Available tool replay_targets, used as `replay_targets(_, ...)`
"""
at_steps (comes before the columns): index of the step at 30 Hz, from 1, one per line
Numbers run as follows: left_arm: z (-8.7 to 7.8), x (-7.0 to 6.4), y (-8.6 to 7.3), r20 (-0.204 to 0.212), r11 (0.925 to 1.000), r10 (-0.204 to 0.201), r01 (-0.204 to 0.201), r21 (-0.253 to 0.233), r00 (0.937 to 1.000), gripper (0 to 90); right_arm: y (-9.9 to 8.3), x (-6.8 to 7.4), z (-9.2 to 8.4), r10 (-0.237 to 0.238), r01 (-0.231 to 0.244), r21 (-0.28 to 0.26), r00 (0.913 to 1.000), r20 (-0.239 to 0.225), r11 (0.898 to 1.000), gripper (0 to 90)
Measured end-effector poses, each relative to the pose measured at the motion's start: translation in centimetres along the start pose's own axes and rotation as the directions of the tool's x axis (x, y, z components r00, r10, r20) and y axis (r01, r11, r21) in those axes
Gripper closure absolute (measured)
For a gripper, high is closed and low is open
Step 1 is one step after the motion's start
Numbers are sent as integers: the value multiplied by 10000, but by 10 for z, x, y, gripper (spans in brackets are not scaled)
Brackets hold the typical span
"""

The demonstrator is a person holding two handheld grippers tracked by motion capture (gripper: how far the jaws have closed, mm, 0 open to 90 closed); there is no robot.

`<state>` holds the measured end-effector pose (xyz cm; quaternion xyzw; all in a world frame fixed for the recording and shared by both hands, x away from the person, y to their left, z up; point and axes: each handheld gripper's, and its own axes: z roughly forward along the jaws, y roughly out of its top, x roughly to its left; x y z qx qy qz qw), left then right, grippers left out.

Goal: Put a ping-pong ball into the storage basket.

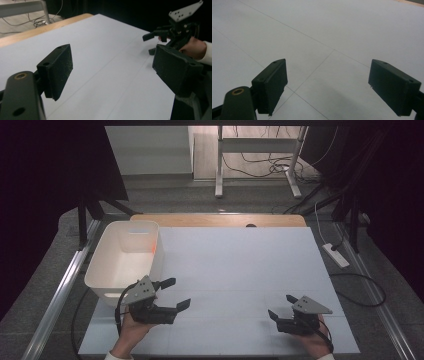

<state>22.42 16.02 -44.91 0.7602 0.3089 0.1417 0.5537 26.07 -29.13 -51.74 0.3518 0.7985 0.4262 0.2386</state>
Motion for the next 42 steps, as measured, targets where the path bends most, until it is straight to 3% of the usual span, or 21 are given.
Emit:
replay_targets(10, 5, 3, -31, -337, 9971, 300, -276, 705, 9990, 173, 0, 1, 0, -81, 81, -6, 9999, -106, 10000, 152)
replay_targets(15, 5, 8, -43, -419, 9970, 64, -32, 767, 9991, 174, 0, 1, 0, -114, 114, -6, 9999, -117, 9999, 152)
replay_targets(18, 7, 10, -48, -616, 9939, 202, -134, 1093, 9979, 174, 0, 1, 0, -119, 119, -35, 9998, -166, 9999, 151)
replay_targets(33, 0, 21, -60, -997, 9939, -233, 338, 1046, 9947, 175, -1, 2, 1, -223, 223, 2, 9994, -278, 9998, 152)
replay_targets(42, -1, 21, -61, -1011, 9947, -209, 309, 982, 9947, 174, -1, 1, 0, -230, 229, -15, 9993, -279, 9997, 152)
